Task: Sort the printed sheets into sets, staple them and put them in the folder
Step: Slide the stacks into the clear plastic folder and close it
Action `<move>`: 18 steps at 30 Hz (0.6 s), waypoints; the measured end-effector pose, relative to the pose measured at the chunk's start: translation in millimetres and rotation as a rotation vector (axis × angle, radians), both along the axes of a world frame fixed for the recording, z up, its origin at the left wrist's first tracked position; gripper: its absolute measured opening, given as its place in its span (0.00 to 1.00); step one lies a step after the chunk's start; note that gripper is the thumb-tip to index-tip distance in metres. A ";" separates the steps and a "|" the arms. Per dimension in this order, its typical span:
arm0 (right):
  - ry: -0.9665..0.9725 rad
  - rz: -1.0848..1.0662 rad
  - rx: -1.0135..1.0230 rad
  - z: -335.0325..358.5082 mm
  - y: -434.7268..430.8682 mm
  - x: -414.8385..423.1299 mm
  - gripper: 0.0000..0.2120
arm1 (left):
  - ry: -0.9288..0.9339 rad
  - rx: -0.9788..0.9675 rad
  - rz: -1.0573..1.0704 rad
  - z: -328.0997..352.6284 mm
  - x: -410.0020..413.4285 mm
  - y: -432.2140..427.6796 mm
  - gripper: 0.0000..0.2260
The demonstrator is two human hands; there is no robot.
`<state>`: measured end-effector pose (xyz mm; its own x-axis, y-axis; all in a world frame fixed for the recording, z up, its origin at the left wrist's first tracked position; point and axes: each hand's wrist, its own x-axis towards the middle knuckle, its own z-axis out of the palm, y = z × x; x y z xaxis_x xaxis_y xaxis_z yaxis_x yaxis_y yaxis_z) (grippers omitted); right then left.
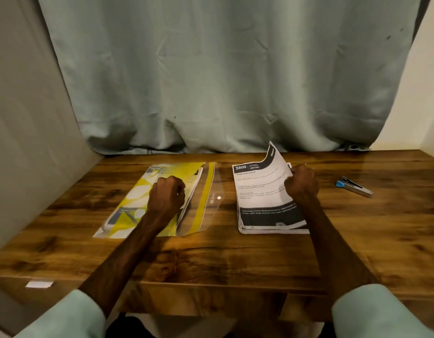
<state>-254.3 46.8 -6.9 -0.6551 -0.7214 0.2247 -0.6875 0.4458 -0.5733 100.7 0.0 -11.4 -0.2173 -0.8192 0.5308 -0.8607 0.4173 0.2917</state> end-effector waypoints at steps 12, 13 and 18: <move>-0.239 0.054 -0.236 20.2 1.3 -18.5 0.15 | -0.004 0.011 -0.006 0.8 0.8 0.3 0.06; -0.292 0.061 -0.268 19.3 2.4 -20.4 0.15 | -0.007 0.010 -0.007 1.1 1.0 0.5 0.06; -0.558 0.025 -0.383 5.4 7.8 -24.9 0.13 | -0.004 0.004 -0.017 1.9 0.6 2.2 0.07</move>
